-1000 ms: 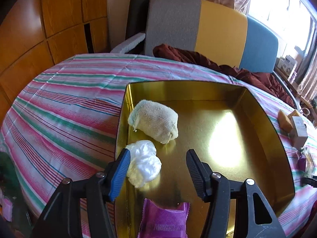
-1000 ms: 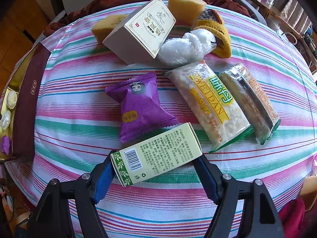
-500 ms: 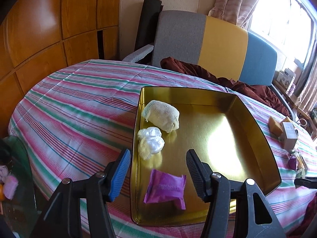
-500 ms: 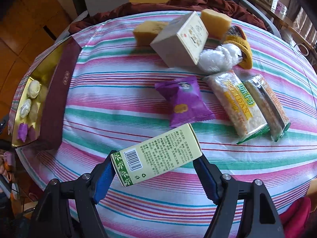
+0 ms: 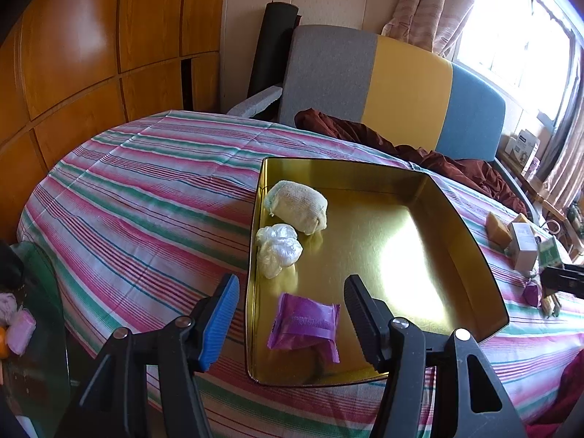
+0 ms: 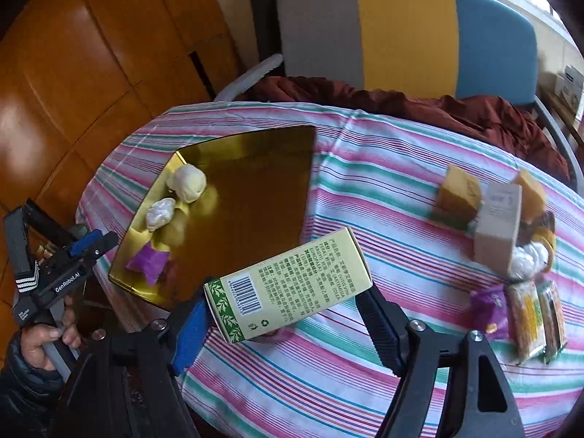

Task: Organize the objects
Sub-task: 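Lower the green-and-white box into the gold tray and open the right gripper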

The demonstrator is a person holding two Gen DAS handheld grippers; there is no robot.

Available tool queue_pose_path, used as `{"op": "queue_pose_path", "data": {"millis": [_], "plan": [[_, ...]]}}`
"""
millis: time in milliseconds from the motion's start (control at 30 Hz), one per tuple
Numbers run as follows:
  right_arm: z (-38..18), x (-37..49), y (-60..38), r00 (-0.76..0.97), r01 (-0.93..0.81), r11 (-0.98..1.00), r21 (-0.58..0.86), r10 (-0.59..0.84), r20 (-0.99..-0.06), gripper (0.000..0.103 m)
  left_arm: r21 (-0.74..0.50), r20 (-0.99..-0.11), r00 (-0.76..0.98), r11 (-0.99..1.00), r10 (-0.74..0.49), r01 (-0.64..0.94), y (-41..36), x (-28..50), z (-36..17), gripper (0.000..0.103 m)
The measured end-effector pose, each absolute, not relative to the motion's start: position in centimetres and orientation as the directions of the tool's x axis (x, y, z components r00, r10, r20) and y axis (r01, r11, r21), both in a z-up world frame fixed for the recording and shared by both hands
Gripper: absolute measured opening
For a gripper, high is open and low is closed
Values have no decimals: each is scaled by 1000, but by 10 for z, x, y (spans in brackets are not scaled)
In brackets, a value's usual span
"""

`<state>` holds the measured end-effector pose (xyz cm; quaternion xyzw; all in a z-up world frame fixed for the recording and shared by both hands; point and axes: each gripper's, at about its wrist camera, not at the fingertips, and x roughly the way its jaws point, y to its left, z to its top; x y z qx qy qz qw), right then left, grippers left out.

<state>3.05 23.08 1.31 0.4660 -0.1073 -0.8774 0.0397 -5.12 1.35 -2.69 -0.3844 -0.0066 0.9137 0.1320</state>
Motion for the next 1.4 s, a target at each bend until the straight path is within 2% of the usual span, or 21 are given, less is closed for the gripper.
{"op": "queue_pose_path", "data": {"millis": [200, 767, 833, 900, 1100, 1400], "plan": [[-3, -13, 176, -518, 50, -974, 220, -213, -828, 78, -130, -699, -674, -969, 241, -211, 0, -48, -29, 61], [-66, -115, 90, -409, 66, -978, 198, -208, -889, 78, -188, -711, -675, -978, 199, -89, -53, -52, -43, 64], [-69, -118, 81, -391, 82, -974, 213, -228, -892, 78, -190, -710, -675, -978, 199, -88, -54, -52, -43, 65], [-69, -119, 74, -395, 97, -969, 226, -246, -885, 87, -189, -711, -674, -978, 198, -88, -53, -53, -44, 65], [-60, -109, 78, -431, 118, -958, 260, -285, -856, 88, -182, -710, -677, -979, 196, -93, -52, -51, -43, 66], [-27, -70, 112, -576, 47, -981, 186, -179, -798, 89, -165, -689, -694, -978, 208, -129, -41, -44, -33, 72]]}}
